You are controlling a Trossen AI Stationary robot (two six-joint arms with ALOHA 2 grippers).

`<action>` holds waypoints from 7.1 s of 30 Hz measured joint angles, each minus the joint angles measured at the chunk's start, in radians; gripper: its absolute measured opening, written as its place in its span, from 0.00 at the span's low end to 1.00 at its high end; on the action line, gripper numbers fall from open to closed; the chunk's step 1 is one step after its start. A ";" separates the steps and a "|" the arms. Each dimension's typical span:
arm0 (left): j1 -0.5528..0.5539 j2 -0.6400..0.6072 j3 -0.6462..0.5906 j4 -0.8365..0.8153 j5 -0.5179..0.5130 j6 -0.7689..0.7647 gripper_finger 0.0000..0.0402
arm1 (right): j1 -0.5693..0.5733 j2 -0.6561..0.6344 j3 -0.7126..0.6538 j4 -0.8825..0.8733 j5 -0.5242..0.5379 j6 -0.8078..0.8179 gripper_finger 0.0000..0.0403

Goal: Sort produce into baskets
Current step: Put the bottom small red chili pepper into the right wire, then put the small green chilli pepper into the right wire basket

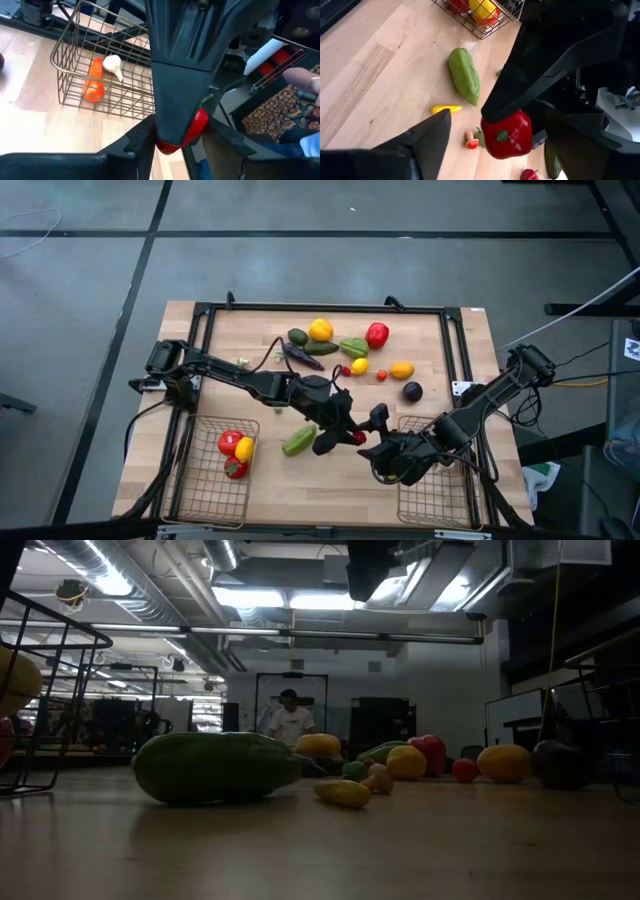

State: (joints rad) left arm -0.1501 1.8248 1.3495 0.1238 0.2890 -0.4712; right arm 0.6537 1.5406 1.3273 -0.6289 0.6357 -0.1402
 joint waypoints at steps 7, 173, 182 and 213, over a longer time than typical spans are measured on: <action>0.000 0.000 0.000 0.000 0.000 0.002 0.36 | 0.000 0.000 0.000 0.000 0.000 0.000 0.56; 0.123 0.233 -0.002 -0.483 -0.345 0.400 0.43 | 0.138 -0.007 -0.211 -0.471 -0.506 0.972 0.59; 0.125 0.233 -0.002 -0.479 -0.343 0.386 0.30 | 0.138 -0.007 -0.211 -0.322 -0.489 0.972 0.59; 0.126 0.225 0.219 -0.510 -0.135 0.313 0.29 | 0.138 -0.008 -0.052 -0.262 -0.066 0.545 0.59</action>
State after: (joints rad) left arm -0.0242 2.0502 1.5686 -0.3866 0.1540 -0.1581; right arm 0.7918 1.5326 1.2755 -0.8909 0.5701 0.4048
